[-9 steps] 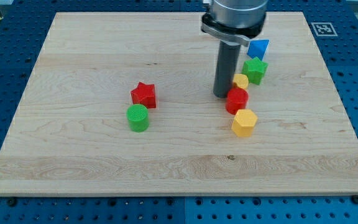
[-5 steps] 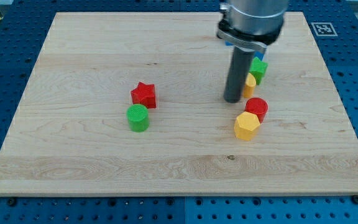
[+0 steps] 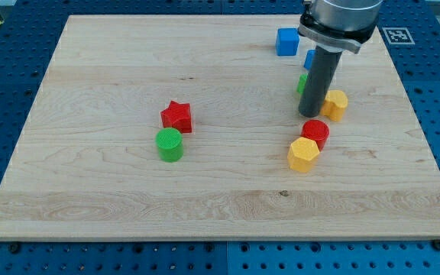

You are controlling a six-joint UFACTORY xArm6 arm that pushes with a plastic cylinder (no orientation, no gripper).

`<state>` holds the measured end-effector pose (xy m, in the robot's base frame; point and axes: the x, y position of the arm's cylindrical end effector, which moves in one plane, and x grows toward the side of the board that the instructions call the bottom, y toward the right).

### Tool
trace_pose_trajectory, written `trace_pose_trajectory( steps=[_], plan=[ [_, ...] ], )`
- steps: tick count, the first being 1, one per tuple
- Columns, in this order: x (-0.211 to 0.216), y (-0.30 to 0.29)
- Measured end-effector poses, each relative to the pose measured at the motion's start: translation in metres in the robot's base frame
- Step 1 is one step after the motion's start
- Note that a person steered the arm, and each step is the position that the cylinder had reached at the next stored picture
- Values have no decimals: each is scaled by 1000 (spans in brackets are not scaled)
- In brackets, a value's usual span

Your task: Slightly push the yellow blocks and red circle to the right

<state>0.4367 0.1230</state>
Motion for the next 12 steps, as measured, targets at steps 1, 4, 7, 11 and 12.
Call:
trace_pose_trajectory(
  steps=[1,4,7,11,12],
  plan=[
    [14,-29],
    [80,-31],
    [100,-10],
    [76,-37],
    [76,-32]
  ],
)
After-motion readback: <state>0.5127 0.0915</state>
